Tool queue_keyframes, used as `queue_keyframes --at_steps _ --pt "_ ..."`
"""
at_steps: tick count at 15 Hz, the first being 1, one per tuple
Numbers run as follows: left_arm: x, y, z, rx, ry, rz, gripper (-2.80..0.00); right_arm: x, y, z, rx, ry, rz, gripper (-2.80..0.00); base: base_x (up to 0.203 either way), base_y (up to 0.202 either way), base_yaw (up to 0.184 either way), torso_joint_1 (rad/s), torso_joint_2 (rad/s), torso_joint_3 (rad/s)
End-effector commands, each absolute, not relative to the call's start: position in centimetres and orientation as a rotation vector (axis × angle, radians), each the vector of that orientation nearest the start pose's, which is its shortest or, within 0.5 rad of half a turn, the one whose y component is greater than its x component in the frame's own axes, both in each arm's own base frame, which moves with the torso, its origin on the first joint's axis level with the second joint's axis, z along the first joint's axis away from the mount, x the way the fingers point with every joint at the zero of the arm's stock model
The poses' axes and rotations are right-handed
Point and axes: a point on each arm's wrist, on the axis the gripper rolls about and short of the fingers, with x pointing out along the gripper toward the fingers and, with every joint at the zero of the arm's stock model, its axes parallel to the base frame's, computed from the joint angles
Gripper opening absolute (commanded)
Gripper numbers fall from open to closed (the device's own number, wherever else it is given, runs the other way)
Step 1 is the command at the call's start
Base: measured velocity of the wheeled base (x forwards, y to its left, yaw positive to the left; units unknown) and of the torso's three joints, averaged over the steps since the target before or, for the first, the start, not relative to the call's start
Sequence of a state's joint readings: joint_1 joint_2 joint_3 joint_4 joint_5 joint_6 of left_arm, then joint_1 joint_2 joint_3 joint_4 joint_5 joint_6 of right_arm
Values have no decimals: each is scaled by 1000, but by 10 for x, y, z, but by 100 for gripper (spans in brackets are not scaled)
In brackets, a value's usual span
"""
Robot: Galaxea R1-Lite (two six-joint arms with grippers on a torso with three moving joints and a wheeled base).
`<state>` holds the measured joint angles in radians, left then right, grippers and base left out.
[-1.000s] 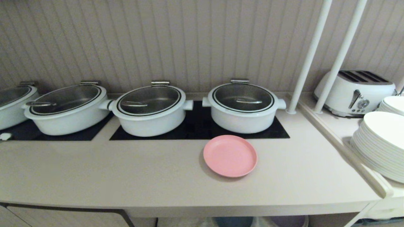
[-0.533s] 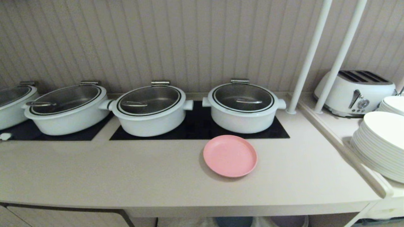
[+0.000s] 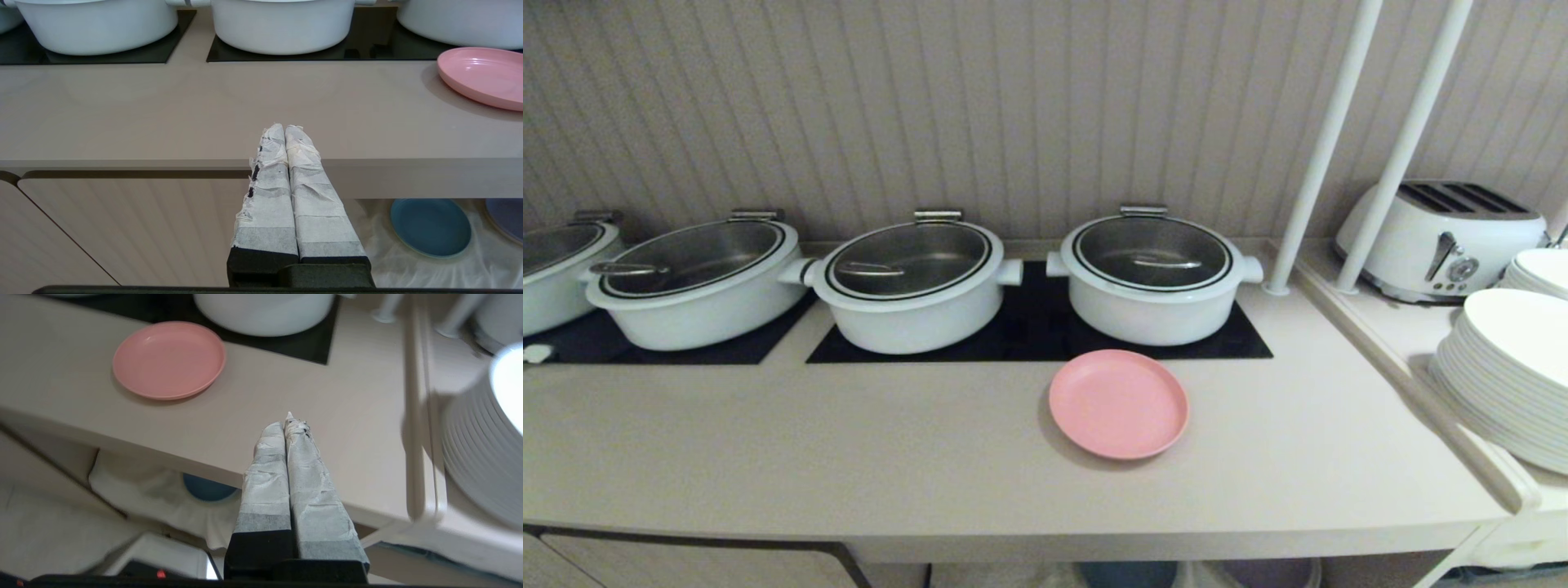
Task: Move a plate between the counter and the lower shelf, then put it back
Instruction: Pick up the plate
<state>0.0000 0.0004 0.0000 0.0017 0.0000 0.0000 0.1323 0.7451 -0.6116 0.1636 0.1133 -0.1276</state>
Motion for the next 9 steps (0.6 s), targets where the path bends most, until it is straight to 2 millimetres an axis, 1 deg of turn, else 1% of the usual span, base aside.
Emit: queue_keyframes --at_steps 1,5,7,9 --pt "-23 0 75 0 3 0 -280 97 16 227 -150 396 300 -280 0 0 0 0 0 0" --pt "-23 0 75 0 2 0 -280 133 22 226 -187 534 375 -280 0 0 0 0 0 0" --pt "-23 0 75 0 2 0 -280 145 26 225 -171 651 425 -280 0 0 0 0 0 0" --pt "-23 0 75 0 2 0 -280 163 31 222 -143 771 479 -280 0 0 0 0 0 0"
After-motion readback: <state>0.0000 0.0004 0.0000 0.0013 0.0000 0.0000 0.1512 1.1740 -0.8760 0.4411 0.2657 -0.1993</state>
